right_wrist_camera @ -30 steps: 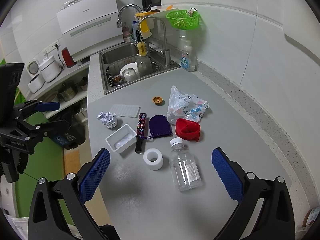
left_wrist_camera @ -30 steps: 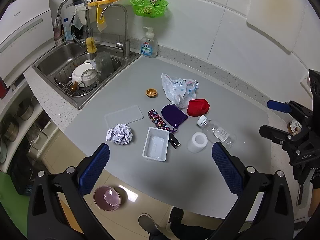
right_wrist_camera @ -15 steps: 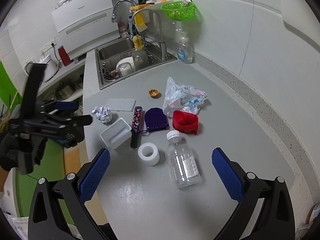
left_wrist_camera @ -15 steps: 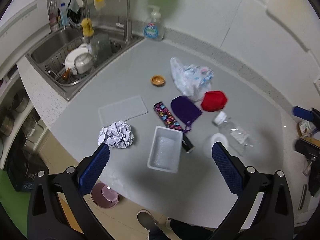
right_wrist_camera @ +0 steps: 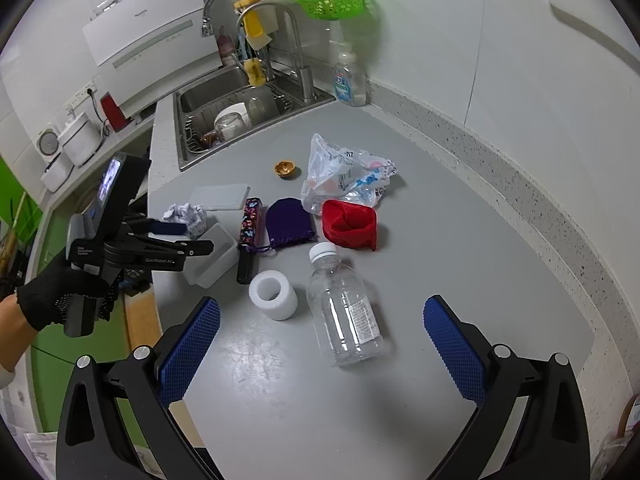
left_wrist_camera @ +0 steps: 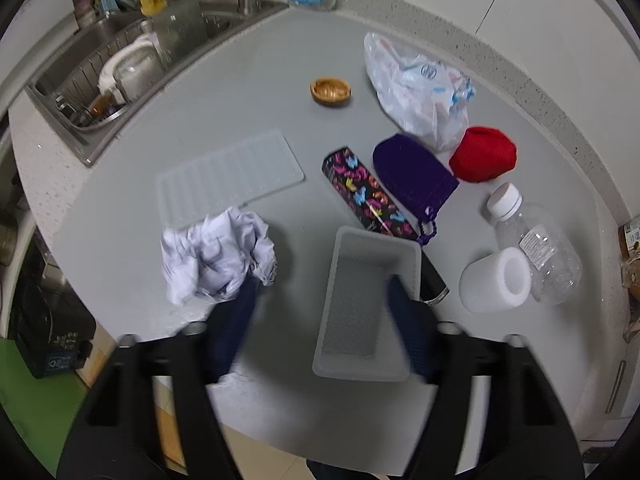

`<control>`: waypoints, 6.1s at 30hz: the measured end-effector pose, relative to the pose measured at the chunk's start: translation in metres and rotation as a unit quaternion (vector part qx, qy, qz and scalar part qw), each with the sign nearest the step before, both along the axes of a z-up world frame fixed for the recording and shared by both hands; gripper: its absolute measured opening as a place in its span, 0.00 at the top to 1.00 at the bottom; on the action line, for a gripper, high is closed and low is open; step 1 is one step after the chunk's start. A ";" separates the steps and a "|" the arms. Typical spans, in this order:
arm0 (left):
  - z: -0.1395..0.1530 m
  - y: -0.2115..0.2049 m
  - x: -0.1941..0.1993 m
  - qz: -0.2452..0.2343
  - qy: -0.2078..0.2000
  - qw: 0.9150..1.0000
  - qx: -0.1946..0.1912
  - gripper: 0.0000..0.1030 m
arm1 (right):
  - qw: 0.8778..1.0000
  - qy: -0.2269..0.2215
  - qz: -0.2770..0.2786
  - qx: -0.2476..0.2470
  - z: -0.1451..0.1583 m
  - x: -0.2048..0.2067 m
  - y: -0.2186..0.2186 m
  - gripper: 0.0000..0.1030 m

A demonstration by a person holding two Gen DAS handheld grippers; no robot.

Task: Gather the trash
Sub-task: 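Grasp the white plastic tray with the left gripper while the right gripper grasps the clear bottle, then carry the white tray and clear bottle down over the pink bin, then open the left gripper to drop the tray while the right gripper drops the bottle into the bin, then raise both tools back toward the counter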

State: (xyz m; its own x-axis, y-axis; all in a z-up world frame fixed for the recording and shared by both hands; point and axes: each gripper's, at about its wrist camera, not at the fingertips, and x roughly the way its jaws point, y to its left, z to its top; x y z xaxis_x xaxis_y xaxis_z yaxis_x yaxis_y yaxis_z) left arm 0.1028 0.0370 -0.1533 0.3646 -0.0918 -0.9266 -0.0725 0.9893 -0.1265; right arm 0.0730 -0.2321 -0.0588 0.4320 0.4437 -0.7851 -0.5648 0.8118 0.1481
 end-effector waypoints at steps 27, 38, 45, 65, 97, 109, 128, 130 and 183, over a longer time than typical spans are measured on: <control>0.053 0.001 -0.020 0.003 -0.048 0.998 -0.042 0.98 | 0.996 0.026 0.030 -0.081 -0.066 0.040 0.023 0.05; 0.069 0.000 -0.030 0.010 -0.061 0.997 -0.044 0.98 | 0.984 0.054 0.082 -0.145 -0.110 0.061 0.044 0.06; 0.071 0.001 -0.035 0.014 -0.065 0.996 -0.051 0.98 | 0.983 0.083 0.111 -0.122 -0.118 0.062 0.047 0.44; 0.113 0.027 -0.080 0.023 -0.108 0.993 -0.049 0.98 | 0.995 -0.015 0.090 -0.046 -0.005 0.022 0.069 0.45; -0.189 0.261 -0.277 0.262 0.010 0.963 -0.061 0.98 | 0.938 0.059 0.326 -0.104 -0.234 -0.134 0.421 0.45; -0.436 0.294 -0.280 0.296 0.066 0.947 -0.111 0.98 | 0.930 0.104 0.320 -0.146 -0.423 -0.136 0.457 0.45; -0.506 0.322 -0.299 0.338 0.056 0.934 -0.100 0.03 | 0.921 0.133 0.328 -0.162 -0.520 -0.140 0.481 0.44; -0.499 0.327 -0.305 0.348 0.053 0.931 -0.099 0.03 | 0.919 0.132 0.334 -0.161 -0.524 -0.144 0.486 0.44; -0.092 0.268 -0.348 0.343 -0.080 0.935 -0.042 0.03 | 0.950 0.031 0.305 -0.068 -0.189 -0.169 0.427 0.07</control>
State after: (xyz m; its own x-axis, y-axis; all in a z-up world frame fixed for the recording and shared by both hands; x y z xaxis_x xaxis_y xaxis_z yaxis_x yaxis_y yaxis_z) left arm -0.2450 0.3046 -0.2454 0.4981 0.1453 -0.8548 -0.6594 0.7037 -0.2646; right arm -0.0964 0.1945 -0.2475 0.0784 0.4895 -0.8685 -0.9294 0.3511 0.1140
